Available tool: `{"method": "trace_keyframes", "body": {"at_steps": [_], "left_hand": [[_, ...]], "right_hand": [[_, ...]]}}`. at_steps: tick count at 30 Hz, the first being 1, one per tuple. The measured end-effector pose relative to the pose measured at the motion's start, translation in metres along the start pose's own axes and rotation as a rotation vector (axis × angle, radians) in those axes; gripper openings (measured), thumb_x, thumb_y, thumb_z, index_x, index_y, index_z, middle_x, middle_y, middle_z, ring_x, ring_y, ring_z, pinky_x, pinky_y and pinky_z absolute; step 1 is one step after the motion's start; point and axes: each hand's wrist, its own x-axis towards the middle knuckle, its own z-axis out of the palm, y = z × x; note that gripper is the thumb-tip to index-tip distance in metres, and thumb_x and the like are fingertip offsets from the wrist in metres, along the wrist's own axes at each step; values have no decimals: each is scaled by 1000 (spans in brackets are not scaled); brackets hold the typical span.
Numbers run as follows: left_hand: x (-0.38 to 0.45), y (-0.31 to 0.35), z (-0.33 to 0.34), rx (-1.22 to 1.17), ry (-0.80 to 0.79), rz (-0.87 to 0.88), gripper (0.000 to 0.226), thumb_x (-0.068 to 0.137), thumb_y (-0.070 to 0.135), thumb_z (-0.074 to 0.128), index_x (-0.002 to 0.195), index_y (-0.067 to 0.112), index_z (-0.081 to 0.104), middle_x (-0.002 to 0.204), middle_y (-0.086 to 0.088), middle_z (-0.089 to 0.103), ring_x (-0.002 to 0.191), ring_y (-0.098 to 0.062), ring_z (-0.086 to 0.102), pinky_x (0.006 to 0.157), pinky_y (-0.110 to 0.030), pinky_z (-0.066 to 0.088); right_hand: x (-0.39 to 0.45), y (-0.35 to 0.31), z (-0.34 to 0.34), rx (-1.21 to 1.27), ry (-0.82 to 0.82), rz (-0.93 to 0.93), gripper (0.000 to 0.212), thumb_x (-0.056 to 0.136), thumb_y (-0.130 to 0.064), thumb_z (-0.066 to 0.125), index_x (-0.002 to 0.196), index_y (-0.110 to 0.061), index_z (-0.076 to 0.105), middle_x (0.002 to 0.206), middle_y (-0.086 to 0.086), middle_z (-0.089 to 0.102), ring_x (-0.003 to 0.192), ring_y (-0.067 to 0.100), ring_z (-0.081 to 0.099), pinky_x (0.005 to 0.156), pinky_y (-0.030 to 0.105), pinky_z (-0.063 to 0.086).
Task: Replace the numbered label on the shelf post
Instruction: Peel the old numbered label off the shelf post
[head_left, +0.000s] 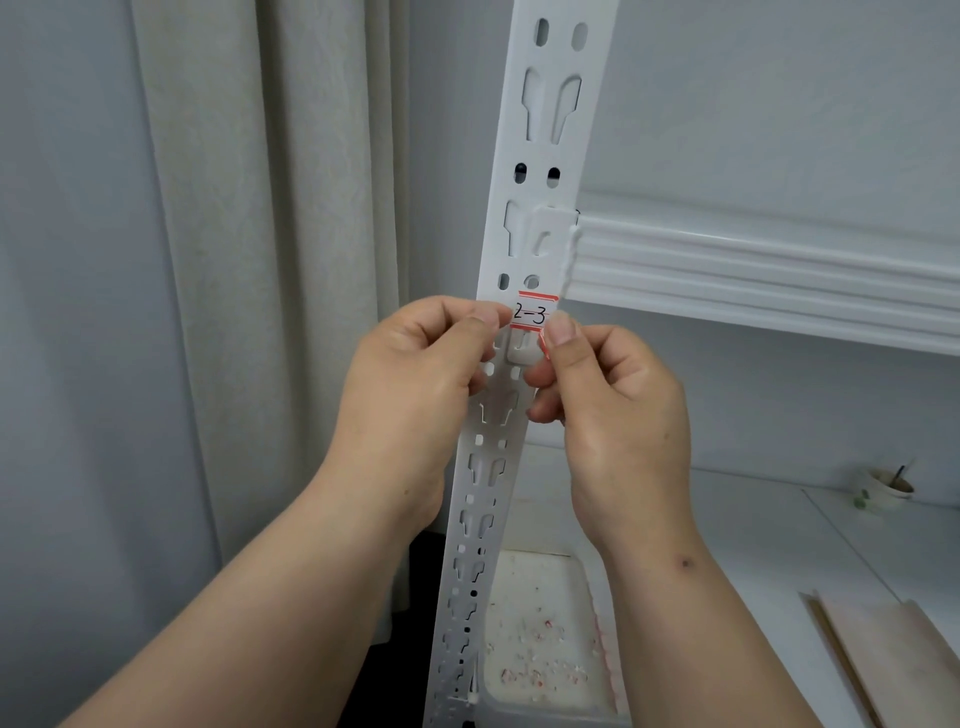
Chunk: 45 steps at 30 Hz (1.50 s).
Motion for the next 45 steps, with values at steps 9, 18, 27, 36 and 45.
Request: {"method": "trace_keyframes", "body": {"at_steps": [9,18,27,36,45], "left_hand": [[-1,-1,2,27,9,18,26,90,14,63,68,23,74,63,9,62,55,-8,49,67,-26,48],[-2,1,7,164,60,174,22,89,11,64,76,27,71,64,16,63,57,2,51,57,-11,45],[-1,1,7,125,100,226,18,91,8,63,84,24,70,72,5,65,60,-2,54,58,-12,47],[2,-6,6,224,153,257,23,90,10,64,92,33,62,83,9,55,61,4,48,61,-7,41],[7,-12,8,411,193,300,33,84,7,69,80,35,53,94,7,57,71,-5,52,68,-8,43]], "right_hand": [[6,4,1,-49,77,38,34,78,-28,72,61,-6,52,55,7,50,53,18,42,53,33,38],[2,7,3,-77,59,0,13,86,-8,66,76,-16,70,67,2,73,56,12,68,59,26,56],[2,2,1,-54,169,-83,21,92,-7,59,91,-26,66,73,-3,71,56,5,68,63,20,57],[1,9,4,-151,127,-140,12,90,-20,65,80,-27,66,68,-4,70,54,8,68,63,33,57],[8,20,10,-269,153,-208,18,84,-28,70,76,-30,54,69,-3,66,64,20,68,62,40,56]]}}
